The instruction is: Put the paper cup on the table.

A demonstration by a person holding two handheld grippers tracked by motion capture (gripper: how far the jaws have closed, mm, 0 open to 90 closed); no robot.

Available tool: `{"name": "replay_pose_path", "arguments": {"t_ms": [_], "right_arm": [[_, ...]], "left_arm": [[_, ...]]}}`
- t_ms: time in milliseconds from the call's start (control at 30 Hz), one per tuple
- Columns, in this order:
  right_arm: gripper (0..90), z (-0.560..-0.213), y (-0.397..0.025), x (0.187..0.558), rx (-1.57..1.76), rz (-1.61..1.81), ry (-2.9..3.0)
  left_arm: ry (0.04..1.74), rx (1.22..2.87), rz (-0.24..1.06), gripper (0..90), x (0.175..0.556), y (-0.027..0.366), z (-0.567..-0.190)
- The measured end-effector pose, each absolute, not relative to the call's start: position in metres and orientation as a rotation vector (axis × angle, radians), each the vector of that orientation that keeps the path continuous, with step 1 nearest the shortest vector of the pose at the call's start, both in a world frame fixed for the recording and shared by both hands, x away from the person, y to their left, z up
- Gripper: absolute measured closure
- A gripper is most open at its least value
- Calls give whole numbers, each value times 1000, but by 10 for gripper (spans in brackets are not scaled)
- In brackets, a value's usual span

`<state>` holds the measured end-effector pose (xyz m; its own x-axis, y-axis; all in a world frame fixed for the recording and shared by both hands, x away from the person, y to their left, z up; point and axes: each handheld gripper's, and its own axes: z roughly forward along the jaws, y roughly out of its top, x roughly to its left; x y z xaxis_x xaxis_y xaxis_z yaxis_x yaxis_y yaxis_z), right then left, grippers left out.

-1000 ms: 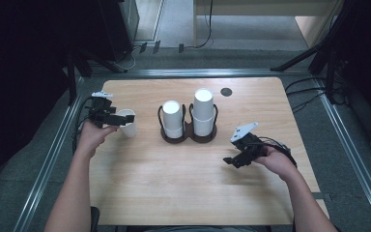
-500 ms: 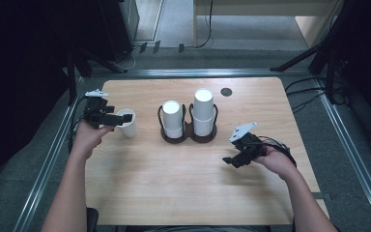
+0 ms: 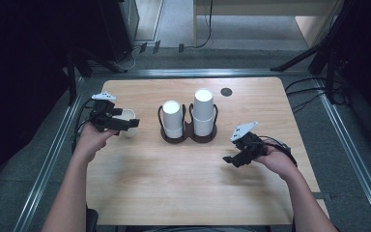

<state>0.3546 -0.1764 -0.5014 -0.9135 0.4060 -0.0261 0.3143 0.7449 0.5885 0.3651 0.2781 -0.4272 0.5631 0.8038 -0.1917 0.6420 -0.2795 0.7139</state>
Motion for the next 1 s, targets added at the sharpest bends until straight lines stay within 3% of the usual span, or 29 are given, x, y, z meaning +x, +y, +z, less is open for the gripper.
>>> {"name": "replay_pose_path", "arguments": {"t_ms": [1000], "right_arm": [[230,-498,-164,363,521,913,2798]], "left_arm": [[1024,2145,194,48,344,231,-464]]}}
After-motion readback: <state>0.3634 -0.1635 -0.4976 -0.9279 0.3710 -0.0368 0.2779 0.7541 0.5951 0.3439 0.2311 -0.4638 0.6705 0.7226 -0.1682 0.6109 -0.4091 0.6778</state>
